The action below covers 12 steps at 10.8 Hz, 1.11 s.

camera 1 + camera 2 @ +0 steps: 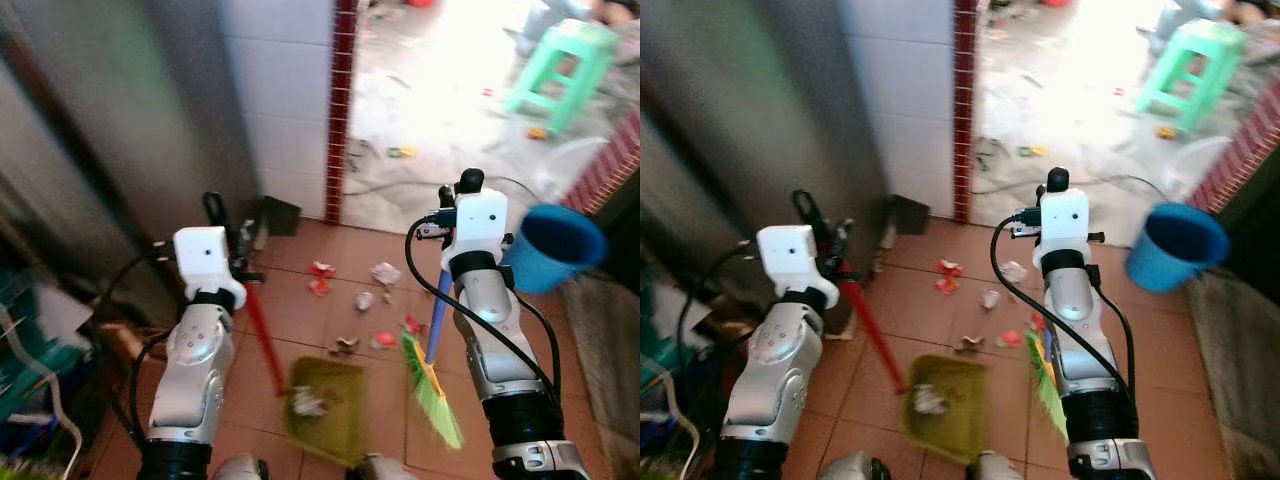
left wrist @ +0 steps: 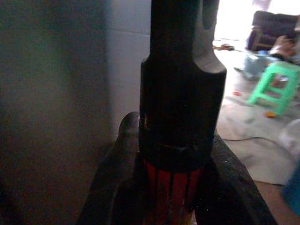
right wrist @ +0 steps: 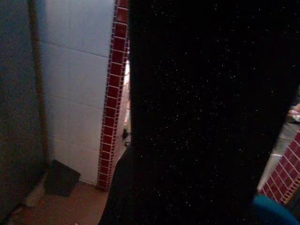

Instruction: Sweep floor

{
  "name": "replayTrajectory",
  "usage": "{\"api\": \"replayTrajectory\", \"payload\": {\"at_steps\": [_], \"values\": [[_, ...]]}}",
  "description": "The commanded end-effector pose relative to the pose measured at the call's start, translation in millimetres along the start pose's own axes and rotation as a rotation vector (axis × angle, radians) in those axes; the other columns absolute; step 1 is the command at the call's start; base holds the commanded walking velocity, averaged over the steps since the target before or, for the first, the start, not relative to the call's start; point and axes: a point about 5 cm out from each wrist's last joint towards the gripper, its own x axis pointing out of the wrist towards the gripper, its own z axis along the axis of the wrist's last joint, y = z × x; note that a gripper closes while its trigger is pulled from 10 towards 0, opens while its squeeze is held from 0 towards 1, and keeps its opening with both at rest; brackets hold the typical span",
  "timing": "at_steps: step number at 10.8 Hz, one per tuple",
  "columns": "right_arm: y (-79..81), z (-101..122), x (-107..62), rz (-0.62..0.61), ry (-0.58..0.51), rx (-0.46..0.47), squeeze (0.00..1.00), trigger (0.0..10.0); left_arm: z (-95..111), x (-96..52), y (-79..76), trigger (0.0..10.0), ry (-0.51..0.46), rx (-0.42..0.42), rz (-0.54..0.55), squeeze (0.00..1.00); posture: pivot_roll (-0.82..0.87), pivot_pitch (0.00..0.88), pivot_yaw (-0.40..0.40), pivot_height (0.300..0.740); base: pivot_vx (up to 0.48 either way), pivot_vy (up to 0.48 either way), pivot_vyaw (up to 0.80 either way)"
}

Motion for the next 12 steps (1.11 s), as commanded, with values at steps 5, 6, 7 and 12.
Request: {"api": "replayTrajectory", "payload": {"at_steps": [5, 6, 7, 12], "values": [[-15.3, -5.7, -13.8, 0.009, -0.002, 0.066, 0.0, 10.0, 10.0, -13.9, 22.6, 10.0, -0.016, 0.088, -0.031, 0.0, -0.06, 0.0, 0.034, 0.74, 0.0, -0.395, -0.1], [-24.2, -13.7, -19.6, -0.036, 0.045, 0.091, 0.0, 10.0, 8.7, -13.4, 30.3, 10.0, -0.005, 0.082, -0.016, 0.0, -0.06, 0.0, 0.026, 0.74, 0.0, -0.394, 0.0], [-27.6, -17.9, -21.9, -0.05, 0.063, 0.096, 0.0, 10.0, 8.2, -10.6, 33.4, 10.0, -0.003, 0.077, -0.005, 0.0, -0.07, 0.0, 0.01, 0.74, 0.0, -0.394, 0.0], [-35.8, -29.5, -26.1, -0.035, 0.12, 0.051, 0.0, 10.0, -0.6, -9.1, 35.1, 10.0, 0.018, -0.06, 0.03, 0.0, -0.1, 0.0, 0.002, 0.74, 0.0, -0.233, 0.0]]}}
